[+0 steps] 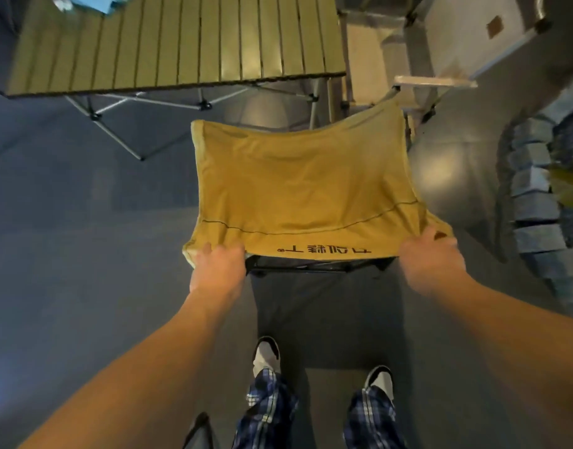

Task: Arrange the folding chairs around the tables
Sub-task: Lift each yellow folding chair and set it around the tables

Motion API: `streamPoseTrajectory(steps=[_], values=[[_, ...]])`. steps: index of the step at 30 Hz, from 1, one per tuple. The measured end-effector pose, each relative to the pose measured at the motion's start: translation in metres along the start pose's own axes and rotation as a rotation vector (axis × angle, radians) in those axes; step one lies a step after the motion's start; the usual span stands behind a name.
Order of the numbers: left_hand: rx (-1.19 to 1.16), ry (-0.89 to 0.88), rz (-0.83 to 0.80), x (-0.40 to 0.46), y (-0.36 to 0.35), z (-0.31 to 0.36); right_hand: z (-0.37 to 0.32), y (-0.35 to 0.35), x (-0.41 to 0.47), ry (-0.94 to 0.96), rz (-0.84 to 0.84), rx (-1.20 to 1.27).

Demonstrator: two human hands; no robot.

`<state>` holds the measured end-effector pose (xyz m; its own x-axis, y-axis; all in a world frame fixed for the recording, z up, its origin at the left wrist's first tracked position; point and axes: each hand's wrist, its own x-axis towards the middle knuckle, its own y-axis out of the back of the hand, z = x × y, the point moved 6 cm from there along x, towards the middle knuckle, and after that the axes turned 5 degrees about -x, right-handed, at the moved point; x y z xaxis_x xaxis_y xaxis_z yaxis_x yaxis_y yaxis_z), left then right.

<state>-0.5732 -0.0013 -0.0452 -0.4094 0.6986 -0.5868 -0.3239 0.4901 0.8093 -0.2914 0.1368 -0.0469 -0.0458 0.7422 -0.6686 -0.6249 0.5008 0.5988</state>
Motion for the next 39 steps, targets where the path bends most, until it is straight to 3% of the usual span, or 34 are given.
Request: streamPoseTrajectory(steps=[8,19,27,30,34,39], values=[[0.083,-0.118,-0.003,0.001,0.011,-0.011,-0.019,-0.003,0.002,-0.035,0.004,-0.086],[0.096,-0.130,-0.006,-0.023,-0.001,0.031,0.019,-0.027,-0.001,0.010,-0.083,-0.116],[0.066,-0.115,-0.038,-0.028,-0.006,0.052,0.038,-0.029,-0.018,0.003,-0.042,-0.139],[-0.087,-0.115,-0.050,-0.032,-0.008,0.046,0.019,-0.004,-0.031,0.071,-0.035,-0.122],[-0.354,-0.068,0.041,-0.048,-0.001,0.010,-0.039,0.056,-0.055,0.245,0.118,-0.044],[-0.493,0.236,0.072,-0.104,-0.011,-0.076,-0.144,0.122,-0.111,0.538,0.315,-0.052]])
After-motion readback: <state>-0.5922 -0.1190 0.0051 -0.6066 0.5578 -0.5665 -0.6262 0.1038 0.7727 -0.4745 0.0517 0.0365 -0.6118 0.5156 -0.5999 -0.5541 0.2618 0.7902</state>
